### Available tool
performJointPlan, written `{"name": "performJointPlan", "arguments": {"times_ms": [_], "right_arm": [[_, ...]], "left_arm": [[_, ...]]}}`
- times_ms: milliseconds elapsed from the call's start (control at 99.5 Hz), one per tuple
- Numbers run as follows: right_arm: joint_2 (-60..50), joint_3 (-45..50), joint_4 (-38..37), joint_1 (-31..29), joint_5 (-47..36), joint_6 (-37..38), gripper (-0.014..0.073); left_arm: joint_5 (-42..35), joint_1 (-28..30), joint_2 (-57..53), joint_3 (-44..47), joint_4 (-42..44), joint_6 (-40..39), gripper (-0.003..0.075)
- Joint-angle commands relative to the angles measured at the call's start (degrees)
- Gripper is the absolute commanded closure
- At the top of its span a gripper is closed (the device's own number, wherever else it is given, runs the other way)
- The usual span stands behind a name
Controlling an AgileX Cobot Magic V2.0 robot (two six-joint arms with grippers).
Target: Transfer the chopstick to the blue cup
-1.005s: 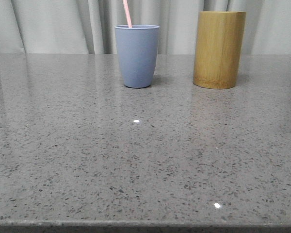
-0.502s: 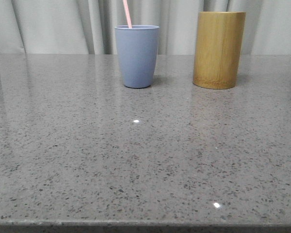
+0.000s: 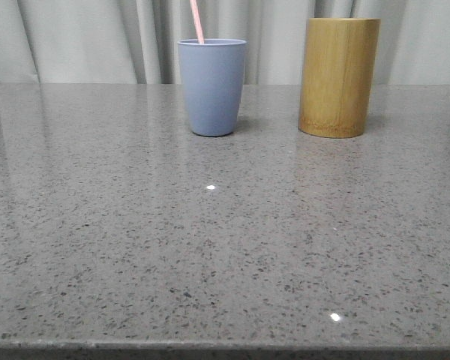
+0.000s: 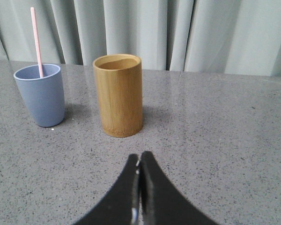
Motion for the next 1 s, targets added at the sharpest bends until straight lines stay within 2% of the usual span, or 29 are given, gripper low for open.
{"name": "performJointPlan", "arguments": {"times_ms": [0,191,995], "right_arm": [[-0.3,-1.2,-0.3,-0.4,-4.7,-0.2,0.0690],[-0.5,-1.2,-0.3,-0.4,-4.3,-0.2,0.0690],[-0.5,-1.2,-0.3,-0.4,-3.7,-0.2,0.0690]], "left_arm": [[-4.7,0.0,-2.8,-0.1,0.4,-0.8,0.0739],[-4.6,0.0,-6.4,1.9,0.5,-0.8,0.0739],[-4.6,0.0,-6.4,2.9,0.1,-0.8,0.0739]]}}
